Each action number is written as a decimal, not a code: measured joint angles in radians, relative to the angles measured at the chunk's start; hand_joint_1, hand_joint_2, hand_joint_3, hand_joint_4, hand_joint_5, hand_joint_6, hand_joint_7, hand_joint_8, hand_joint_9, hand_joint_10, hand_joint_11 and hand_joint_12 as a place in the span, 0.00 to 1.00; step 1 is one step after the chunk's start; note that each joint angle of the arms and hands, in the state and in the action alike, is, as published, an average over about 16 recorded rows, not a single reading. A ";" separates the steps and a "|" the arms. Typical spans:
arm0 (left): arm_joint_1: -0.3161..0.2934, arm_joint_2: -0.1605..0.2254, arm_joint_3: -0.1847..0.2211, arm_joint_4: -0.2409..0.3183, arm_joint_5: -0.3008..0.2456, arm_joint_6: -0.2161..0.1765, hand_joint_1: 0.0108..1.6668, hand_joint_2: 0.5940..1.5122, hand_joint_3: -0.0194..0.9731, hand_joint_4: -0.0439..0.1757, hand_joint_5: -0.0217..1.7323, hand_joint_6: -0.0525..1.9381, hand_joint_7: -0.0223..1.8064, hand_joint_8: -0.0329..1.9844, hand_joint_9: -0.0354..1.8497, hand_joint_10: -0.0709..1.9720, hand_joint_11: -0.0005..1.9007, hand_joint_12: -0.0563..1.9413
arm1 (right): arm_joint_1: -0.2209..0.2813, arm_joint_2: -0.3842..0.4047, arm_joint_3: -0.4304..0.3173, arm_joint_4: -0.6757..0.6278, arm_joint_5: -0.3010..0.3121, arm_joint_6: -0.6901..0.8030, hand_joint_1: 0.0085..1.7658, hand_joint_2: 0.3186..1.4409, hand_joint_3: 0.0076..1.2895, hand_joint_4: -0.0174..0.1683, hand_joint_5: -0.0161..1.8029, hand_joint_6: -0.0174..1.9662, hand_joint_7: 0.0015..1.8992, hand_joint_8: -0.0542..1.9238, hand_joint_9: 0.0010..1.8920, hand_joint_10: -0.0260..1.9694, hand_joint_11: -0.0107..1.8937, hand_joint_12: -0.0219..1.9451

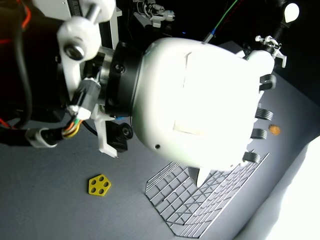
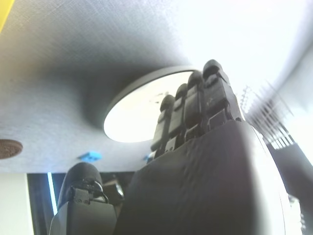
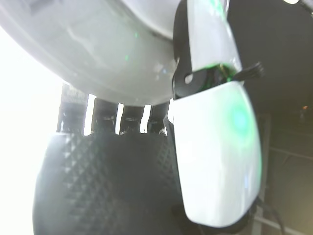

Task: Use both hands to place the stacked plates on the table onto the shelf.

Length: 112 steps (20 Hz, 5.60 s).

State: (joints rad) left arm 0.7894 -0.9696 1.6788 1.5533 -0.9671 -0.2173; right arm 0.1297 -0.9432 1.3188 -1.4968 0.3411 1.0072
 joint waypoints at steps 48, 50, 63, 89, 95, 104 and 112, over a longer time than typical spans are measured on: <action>0.033 -0.007 0.020 -0.015 -0.011 0.014 0.00 0.52 0.04 0.23 0.02 0.03 0.02 0.01 0.01 0.02 0.01 0.03 | -0.218 -0.248 0.210 -0.047 -0.185 0.150 0.73 0.63 0.00 0.08 0.49 0.51 0.53 0.47 0.56 0.39 0.43 0.67; 0.034 -0.007 0.020 -0.016 -0.010 0.014 0.00 0.52 0.04 0.23 0.02 0.03 0.02 0.01 0.01 0.02 0.01 0.03 | -0.226 -0.254 0.216 -0.039 -0.186 0.148 0.73 0.63 0.00 0.08 0.49 0.51 0.53 0.47 0.56 0.38 0.43 0.68; 0.039 -0.009 0.021 -0.021 -0.009 0.015 0.00 0.52 0.04 0.23 0.02 0.03 0.02 0.01 0.01 0.02 0.01 0.03 | -0.250 -0.269 0.227 0.000 -0.182 0.135 0.73 0.64 0.00 0.06 0.49 0.50 0.52 0.46 0.52 0.47 0.42 0.70; 0.069 -0.013 0.022 -0.036 -0.003 0.015 0.00 0.52 0.04 0.23 0.02 0.03 0.02 0.01 0.01 0.02 0.01 0.03 | -0.241 -0.267 0.227 0.008 -0.147 0.100 0.64 0.68 0.00 0.05 0.46 0.33 0.50 0.35 0.49 0.35 0.36 0.71; 0.080 -0.013 0.022 -0.038 0.002 0.015 0.00 0.52 0.04 0.23 0.02 0.03 0.02 0.01 0.01 0.02 0.01 0.03 | -0.240 -0.267 0.226 0.010 -0.150 0.091 0.57 0.67 0.00 0.07 0.42 0.17 0.46 0.18 0.43 0.29 0.26 0.71; 0.102 -0.017 0.021 -0.037 0.009 0.015 0.00 0.52 0.04 0.22 0.02 0.03 0.02 0.01 0.01 0.02 0.01 0.03 | -0.233 -0.266 0.226 0.011 -0.155 0.088 0.49 0.63 0.00 0.08 0.38 0.03 0.41 0.04 0.39 0.22 0.16 0.70; 0.117 -0.020 0.020 -0.041 0.010 0.015 0.00 0.52 0.04 0.22 0.02 0.03 0.02 0.01 0.01 0.02 0.01 0.03 | -0.221 -0.263 0.226 0.010 -0.160 0.085 0.48 0.63 0.00 0.08 0.35 0.02 0.39 0.04 0.36 0.17 0.11 0.69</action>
State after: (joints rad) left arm 0.9064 -0.9895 1.6988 1.5126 -0.9572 -0.2018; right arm -0.0909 -1.2062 1.5452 -1.4865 0.1810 1.0923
